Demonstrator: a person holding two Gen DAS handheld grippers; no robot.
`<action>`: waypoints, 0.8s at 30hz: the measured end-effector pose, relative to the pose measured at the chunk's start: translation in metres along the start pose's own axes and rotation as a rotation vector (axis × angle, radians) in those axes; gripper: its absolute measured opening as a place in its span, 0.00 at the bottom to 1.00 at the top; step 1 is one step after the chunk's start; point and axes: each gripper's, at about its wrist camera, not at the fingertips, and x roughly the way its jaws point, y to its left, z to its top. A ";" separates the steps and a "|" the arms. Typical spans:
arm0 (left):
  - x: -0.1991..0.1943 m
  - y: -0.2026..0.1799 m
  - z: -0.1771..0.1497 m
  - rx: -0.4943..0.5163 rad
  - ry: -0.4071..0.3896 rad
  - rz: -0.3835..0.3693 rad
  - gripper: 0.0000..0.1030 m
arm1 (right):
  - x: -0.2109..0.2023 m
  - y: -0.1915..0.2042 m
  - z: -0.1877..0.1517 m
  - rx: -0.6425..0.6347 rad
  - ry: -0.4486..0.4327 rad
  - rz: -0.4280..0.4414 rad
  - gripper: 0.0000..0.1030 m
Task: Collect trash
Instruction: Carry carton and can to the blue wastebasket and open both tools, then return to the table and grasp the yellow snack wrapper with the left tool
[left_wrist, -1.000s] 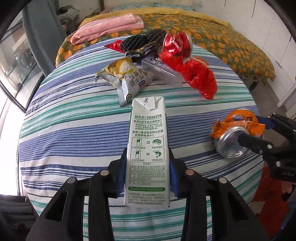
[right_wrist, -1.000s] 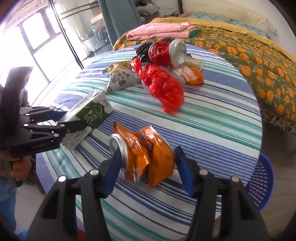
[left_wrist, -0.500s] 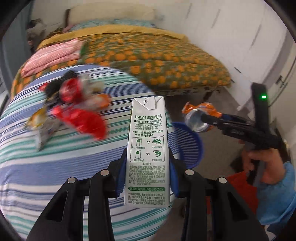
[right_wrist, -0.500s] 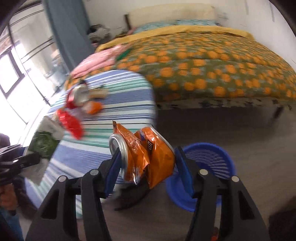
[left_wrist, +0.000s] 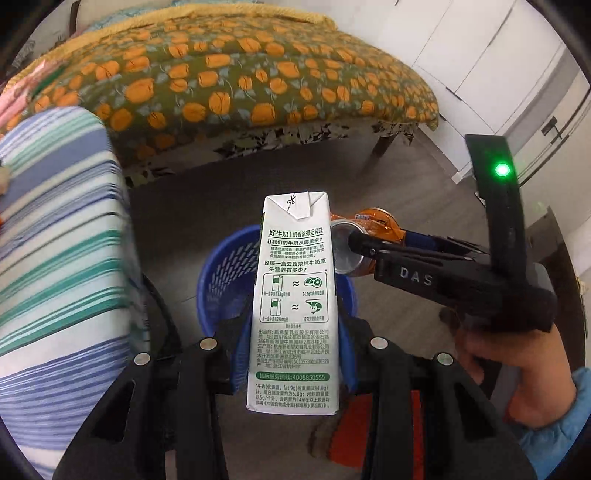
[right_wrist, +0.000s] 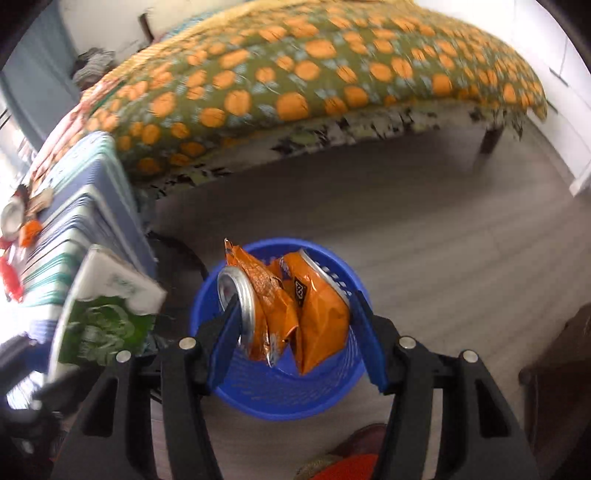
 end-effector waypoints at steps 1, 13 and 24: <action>0.011 0.000 0.003 -0.011 0.004 0.000 0.38 | 0.003 -0.004 -0.001 0.009 0.010 0.000 0.57; 0.002 0.005 0.006 -0.021 -0.158 0.017 0.92 | -0.018 -0.029 0.008 0.137 -0.107 0.029 0.79; -0.138 0.029 -0.087 0.033 -0.384 0.059 0.95 | -0.143 0.068 -0.017 -0.068 -0.598 0.067 0.96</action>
